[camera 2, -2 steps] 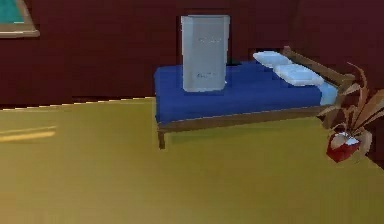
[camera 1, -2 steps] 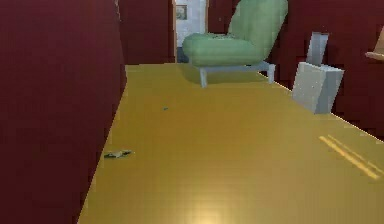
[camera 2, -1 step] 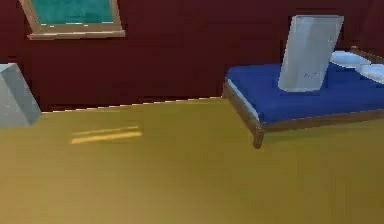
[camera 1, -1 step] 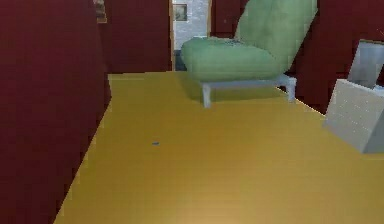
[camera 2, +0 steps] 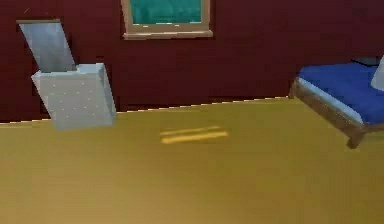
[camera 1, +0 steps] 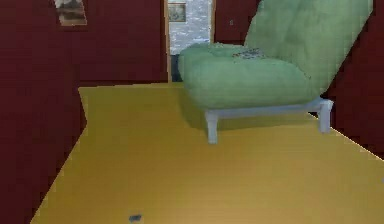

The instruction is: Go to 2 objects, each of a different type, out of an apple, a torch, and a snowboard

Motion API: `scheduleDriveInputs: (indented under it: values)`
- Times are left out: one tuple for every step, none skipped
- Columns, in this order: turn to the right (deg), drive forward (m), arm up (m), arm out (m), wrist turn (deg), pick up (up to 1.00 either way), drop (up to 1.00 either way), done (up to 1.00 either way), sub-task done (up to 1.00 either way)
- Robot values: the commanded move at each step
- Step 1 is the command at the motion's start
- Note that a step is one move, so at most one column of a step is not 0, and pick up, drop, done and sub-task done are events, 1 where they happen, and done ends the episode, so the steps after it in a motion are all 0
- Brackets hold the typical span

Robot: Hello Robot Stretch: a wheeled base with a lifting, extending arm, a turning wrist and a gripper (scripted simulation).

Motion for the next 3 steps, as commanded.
scheduleDriveInputs:
  values:
    - [0.0, 1.0, 0.0, 0.0, 0.0, 0.0, 0.0, 0.0, 0.0]
    - [0.0, 0.45, 0.0, 0.0, 0.0, 0.0, 0.0, 0.0, 0.0]
    - [-42.0, 0.0, 0.0, 0.0, 0.0, 0.0, 0.0, 0.0, 0.0]
